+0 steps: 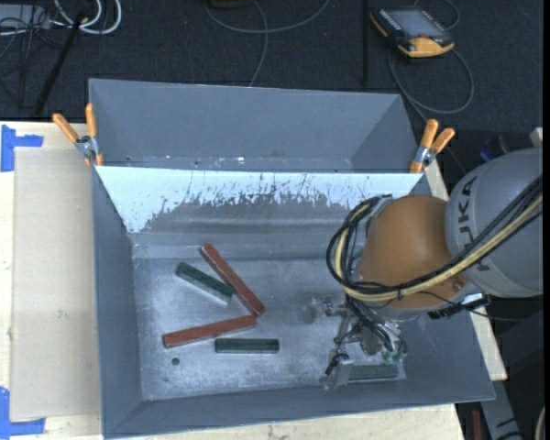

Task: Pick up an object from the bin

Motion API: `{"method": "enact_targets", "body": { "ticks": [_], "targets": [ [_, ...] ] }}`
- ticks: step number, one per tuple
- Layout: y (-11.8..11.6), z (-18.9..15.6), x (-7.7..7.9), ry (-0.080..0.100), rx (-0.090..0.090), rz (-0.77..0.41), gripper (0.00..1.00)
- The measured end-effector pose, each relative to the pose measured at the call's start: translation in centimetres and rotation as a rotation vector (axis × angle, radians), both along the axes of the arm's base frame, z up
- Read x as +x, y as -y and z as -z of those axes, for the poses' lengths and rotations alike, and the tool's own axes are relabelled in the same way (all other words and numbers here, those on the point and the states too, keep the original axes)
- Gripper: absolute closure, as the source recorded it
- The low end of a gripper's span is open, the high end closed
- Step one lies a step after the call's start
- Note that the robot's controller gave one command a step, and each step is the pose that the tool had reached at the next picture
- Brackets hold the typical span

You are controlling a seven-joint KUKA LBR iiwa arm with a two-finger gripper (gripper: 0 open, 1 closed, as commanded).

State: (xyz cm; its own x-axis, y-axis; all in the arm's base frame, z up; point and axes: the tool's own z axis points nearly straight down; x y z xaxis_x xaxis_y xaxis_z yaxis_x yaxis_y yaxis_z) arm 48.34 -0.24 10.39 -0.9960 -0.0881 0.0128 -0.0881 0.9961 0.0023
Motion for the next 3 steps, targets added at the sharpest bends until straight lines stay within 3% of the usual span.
{"method": "enact_targets", "body": {
  "ticks": [1, 2, 3],
  "targets": [
    [-11.7, -0.1, 1.7, 0.014, 0.003, 0.056, 0.0],
    [-15.1, 3.5, 6.3, 0.016, 0.0, 0.016, 0.0],
    [-15.2, 3.1, 6.4, 0.02, 0.002, 0.014, 1.0]
  ]
}}
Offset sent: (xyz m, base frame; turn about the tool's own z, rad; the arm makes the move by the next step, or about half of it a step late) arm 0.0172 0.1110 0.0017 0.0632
